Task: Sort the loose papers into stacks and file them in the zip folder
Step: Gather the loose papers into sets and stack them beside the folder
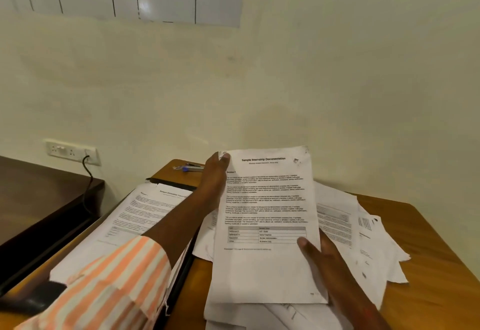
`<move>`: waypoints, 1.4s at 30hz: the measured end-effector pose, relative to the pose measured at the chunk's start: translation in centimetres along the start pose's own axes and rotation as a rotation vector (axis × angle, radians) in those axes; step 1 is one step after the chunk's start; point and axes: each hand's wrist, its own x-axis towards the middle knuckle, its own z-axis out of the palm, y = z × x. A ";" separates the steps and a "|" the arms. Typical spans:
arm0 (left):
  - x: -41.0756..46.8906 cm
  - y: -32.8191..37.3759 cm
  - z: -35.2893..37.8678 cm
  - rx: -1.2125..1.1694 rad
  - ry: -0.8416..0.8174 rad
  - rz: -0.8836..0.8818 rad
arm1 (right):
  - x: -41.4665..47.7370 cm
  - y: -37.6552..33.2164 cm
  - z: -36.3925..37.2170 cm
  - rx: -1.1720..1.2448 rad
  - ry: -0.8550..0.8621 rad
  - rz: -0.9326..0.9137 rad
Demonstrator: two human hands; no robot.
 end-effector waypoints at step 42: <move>2.4 -9.7 -8.4 0.257 0.178 -0.026 | 24.6 -2.4 9.8 -0.970 -0.153 0.008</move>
